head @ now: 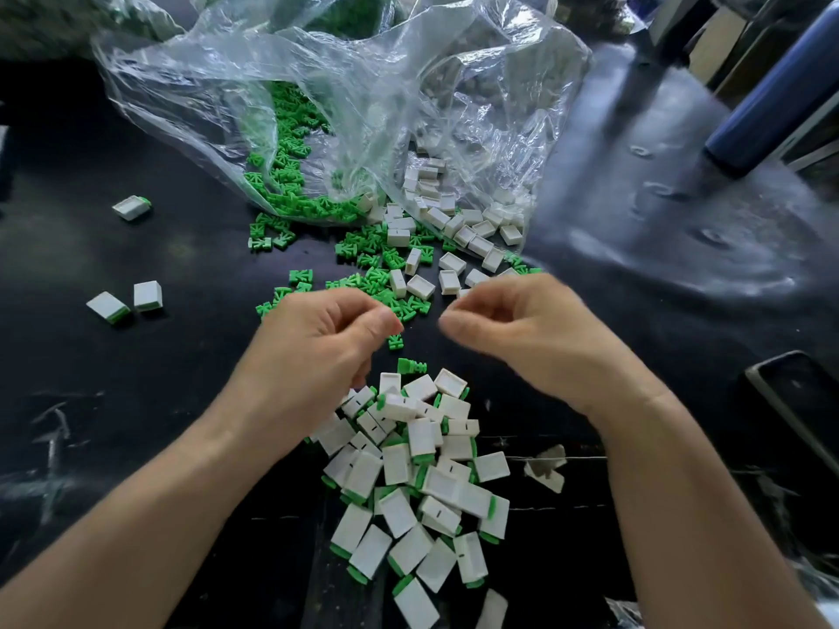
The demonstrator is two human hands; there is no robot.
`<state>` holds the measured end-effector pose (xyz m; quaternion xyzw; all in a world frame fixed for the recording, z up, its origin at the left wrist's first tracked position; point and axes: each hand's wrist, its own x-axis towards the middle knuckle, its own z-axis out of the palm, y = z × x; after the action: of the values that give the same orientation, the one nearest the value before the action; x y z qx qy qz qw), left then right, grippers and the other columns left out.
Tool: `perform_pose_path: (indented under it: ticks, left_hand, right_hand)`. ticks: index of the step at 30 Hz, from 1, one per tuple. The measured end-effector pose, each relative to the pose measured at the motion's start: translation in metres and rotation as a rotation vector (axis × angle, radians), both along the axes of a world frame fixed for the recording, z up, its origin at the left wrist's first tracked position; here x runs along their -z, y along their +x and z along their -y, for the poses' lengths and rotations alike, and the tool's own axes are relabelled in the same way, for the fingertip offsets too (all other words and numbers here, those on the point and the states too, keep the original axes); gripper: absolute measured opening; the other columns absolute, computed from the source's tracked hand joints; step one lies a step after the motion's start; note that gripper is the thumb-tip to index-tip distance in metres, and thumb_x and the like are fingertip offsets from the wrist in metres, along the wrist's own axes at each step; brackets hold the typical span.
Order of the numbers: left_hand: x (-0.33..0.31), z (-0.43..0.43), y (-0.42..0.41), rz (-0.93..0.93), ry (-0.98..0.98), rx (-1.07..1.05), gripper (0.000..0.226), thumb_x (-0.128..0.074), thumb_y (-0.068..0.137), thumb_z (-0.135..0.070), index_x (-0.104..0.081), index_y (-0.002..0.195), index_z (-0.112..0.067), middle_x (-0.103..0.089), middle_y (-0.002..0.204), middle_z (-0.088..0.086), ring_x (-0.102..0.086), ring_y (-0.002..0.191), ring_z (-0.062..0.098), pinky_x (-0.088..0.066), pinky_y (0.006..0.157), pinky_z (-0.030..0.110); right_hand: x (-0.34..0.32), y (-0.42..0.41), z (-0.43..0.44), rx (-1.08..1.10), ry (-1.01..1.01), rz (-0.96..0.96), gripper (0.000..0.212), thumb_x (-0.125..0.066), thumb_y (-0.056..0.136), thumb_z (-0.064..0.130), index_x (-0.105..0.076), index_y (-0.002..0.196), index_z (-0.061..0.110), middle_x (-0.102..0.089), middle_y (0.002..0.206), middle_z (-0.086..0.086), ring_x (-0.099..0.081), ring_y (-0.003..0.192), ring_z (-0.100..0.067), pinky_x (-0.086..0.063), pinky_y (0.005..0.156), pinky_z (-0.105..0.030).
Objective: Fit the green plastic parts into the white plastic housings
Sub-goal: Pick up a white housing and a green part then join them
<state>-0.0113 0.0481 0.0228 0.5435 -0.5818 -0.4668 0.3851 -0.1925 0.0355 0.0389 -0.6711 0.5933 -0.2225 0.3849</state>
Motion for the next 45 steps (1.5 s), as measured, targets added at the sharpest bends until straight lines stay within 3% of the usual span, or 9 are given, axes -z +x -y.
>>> perform_pose_path:
  ticks: [4, 9, 24, 30, 32, 35, 38, 41, 45]
  left_hand:
    - [0.001, -0.003, -0.003, 0.054, 0.002, 0.048, 0.021, -0.057, 0.086, -0.017, -0.068, 0.069, -0.017, -0.055, 0.045, -0.005, -0.048, 0.041, 0.001, -0.041, 0.044, 0.012]
    - [0.001, -0.002, -0.001, 0.053, -0.006, 0.039, 0.02, -0.058, 0.084, -0.022, -0.069, 0.068, -0.02, -0.059, 0.048, -0.003, -0.05, 0.043, 0.003, -0.043, 0.046, 0.015]
    - [0.003, -0.002, -0.001, 0.064, 0.021, 0.006, 0.016, -0.063, 0.084, -0.019, -0.068, 0.069, -0.022, -0.066, 0.058, -0.006, -0.059, 0.052, 0.004, -0.047, 0.051, 0.014]
    - [0.0, -0.001, 0.0, 0.044, -0.009, -0.041, 0.018, -0.07, 0.077, -0.02, -0.067, 0.089, -0.031, -0.07, 0.083, -0.01, -0.066, 0.073, 0.004, -0.055, 0.07, 0.026]
    - [-0.003, -0.002, -0.001, -0.022, -0.024, -0.044, 0.023, -0.073, 0.072, -0.021, -0.066, 0.091, -0.031, -0.07, 0.087, -0.009, -0.066, 0.072, 0.002, -0.056, 0.068, 0.023]
    - [-0.006, -0.003, -0.001, -0.065, -0.068, -0.061, 0.017, -0.073, 0.072, -0.014, -0.069, 0.084, -0.026, -0.072, 0.078, -0.005, -0.066, 0.064, 0.006, -0.055, 0.061, 0.021]
    - [-0.003, 0.0, 0.001, -0.111, -0.067, -0.127, 0.011, -0.07, 0.075, -0.009, -0.07, 0.078, -0.02, -0.071, 0.073, 0.004, -0.068, 0.069, 0.023, -0.058, 0.064, 0.029]
    - [-0.003, 0.002, 0.002, -0.172, -0.058, -0.161, 0.015, -0.067, 0.078, -0.001, -0.068, 0.077, -0.016, -0.07, 0.075, 0.008, -0.069, 0.069, 0.022, -0.057, 0.06, 0.024]
    - [-0.005, 0.0, 0.002, -0.16, -0.057, -0.128, 0.018, -0.071, 0.073, 0.001, -0.069, 0.076, -0.016, -0.071, 0.076, 0.006, -0.066, 0.063, 0.017, -0.057, 0.064, 0.029]
  right_hand:
    - [0.017, -0.002, 0.015, 0.294, -0.275, -0.222, 0.013, -0.062, 0.087, 0.024, -0.07, 0.097, 0.024, -0.062, 0.089, 0.01, -0.056, 0.083, -0.006, -0.041, 0.08, -0.019]
    - [0.031, 0.003, 0.025, 0.255, -0.313, -0.407, 0.026, -0.057, 0.09, 0.022, -0.064, 0.115, 0.021, -0.055, 0.121, -0.001, -0.041, 0.114, -0.02, -0.028, 0.091, -0.023]
    - [0.031, 0.005, 0.023, 0.208, -0.37, -0.449, 0.013, -0.062, 0.084, 0.011, -0.063, 0.095, 0.016, -0.061, 0.097, 0.001, -0.05, 0.098, -0.021, -0.033, 0.085, -0.029]
    - [0.014, 0.012, 0.01, 0.181, -0.299, 0.167, 0.016, -0.071, 0.079, 0.01, -0.066, 0.083, 0.025, -0.063, 0.074, 0.014, -0.057, 0.069, 0.005, -0.044, 0.068, -0.009]
    - [0.011, 0.022, 0.002, 0.098, -0.245, 0.326, 0.022, -0.072, 0.076, 0.005, -0.064, 0.08, 0.025, -0.065, 0.074, 0.01, -0.061, 0.069, 0.002, -0.048, 0.068, -0.013]
    - [0.013, 0.036, -0.003, 0.013, -0.248, 0.336, 0.019, -0.069, 0.077, -0.002, -0.063, 0.081, 0.016, -0.069, 0.081, -0.003, -0.067, 0.076, -0.015, -0.056, 0.073, -0.03]
    - [0.015, 0.034, -0.002, -0.003, -0.244, 0.337, 0.019, -0.063, 0.081, -0.004, -0.065, 0.083, 0.015, -0.069, 0.082, 0.0, -0.066, 0.079, -0.011, -0.055, 0.077, -0.026]
    - [0.021, 0.028, 0.004, 0.092, -0.305, 0.097, 0.022, -0.058, 0.085, 0.001, -0.07, 0.094, 0.017, -0.065, 0.086, 0.009, -0.057, 0.079, 0.004, -0.045, 0.077, -0.012]
    - [0.032, 0.028, 0.012, 0.045, -0.295, -0.294, 0.033, -0.052, 0.092, 0.012, -0.062, 0.119, 0.028, -0.044, 0.092, 0.007, -0.045, 0.097, -0.013, -0.033, 0.082, -0.023]
